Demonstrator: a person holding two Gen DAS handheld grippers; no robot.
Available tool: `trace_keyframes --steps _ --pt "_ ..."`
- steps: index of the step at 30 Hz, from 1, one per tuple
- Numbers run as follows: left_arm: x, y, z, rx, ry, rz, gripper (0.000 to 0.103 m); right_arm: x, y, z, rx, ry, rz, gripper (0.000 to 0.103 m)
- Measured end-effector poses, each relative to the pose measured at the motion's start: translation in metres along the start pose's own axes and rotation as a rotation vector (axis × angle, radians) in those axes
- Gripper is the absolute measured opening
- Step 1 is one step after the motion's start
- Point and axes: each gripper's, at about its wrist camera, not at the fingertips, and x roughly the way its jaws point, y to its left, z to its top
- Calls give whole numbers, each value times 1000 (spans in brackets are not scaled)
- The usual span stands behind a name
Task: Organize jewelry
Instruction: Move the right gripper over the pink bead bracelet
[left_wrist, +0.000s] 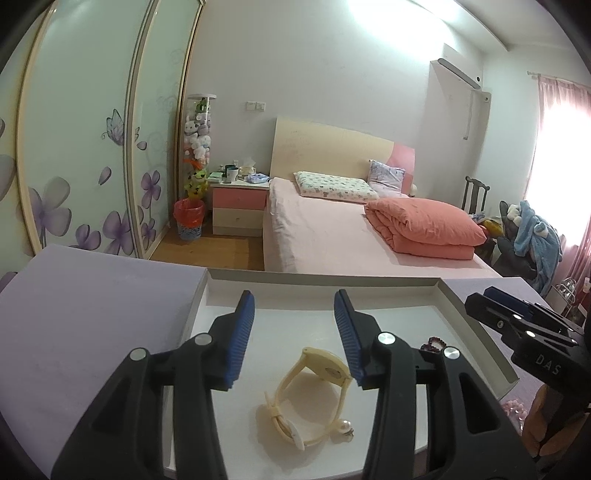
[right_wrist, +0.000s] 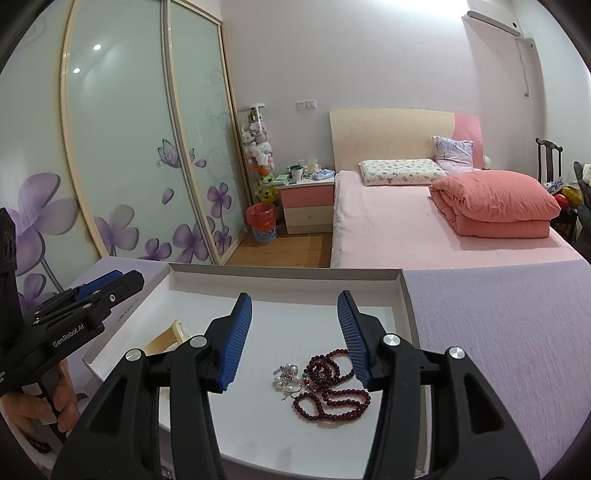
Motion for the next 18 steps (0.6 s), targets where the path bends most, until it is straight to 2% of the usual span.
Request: trace_keyframes --steps 8,13,18 --pt "-12 2 0 2 -8 3 46 -9 -4 -2 0 -10 -10 50" --pt "-48 3 -10 37 -27 -2 51 -40 -6 -15 -5 -9 -18 50" --pt "-92 12 -34 45 -20 -7 54 -75 -7 -38 -12 27 -39 50"
